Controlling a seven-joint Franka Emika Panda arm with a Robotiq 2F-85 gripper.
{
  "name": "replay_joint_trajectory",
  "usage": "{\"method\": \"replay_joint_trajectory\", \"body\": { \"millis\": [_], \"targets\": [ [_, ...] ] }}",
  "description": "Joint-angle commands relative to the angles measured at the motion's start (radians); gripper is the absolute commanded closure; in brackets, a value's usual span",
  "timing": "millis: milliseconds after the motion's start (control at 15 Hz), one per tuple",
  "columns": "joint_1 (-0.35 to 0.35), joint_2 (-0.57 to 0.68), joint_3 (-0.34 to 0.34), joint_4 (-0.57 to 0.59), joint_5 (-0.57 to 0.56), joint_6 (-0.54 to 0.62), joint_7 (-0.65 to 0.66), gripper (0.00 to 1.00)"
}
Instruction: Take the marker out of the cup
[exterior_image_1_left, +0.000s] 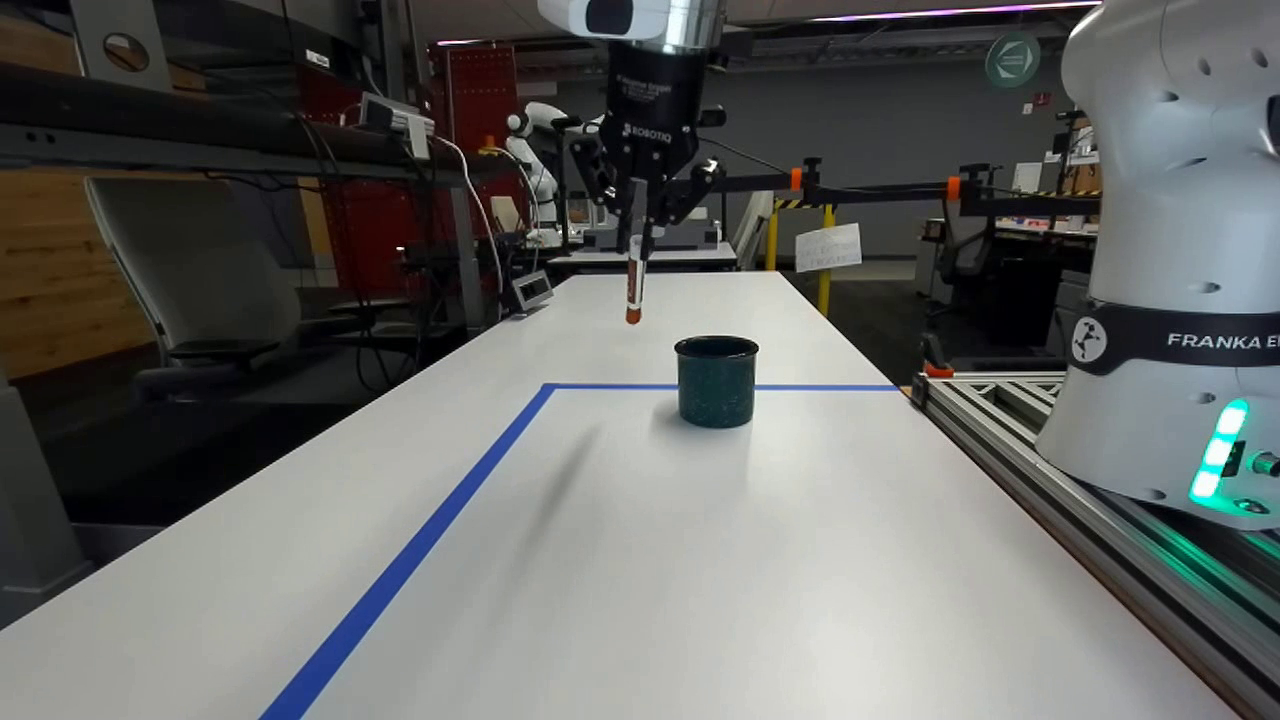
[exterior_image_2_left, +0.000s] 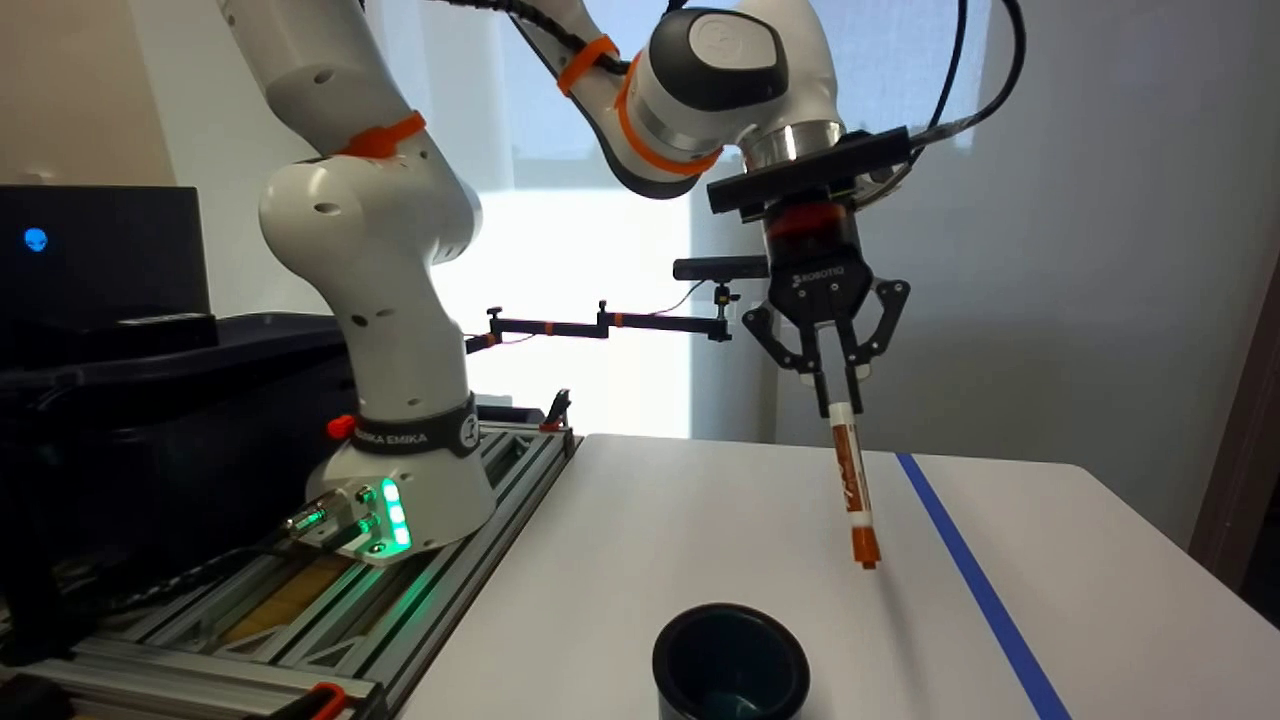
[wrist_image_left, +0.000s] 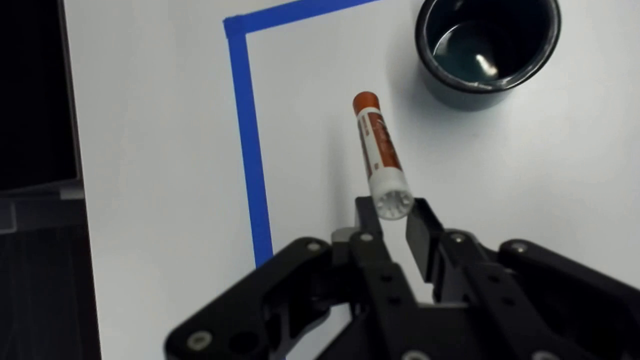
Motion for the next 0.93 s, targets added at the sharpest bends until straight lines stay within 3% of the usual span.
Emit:
{"method": "replay_joint_trajectory", "body": {
  "millis": [0,333,600,867],
  "targets": [
    [0.004,0.017,-0.016,-0.053,-0.036,0.138,-0.118,0.95],
    [-0.017,0.166,-0.017,-0.036,-0.046,0.273,-0.229,0.95],
    [-0.054,0.278,-0.009,-0.036,-0.104,0.332,-0.243,0.95],
    [-0.046,0.368,-0.041,-0.035,-0.165,0.37,-0.24,0.95]
  ]
}}
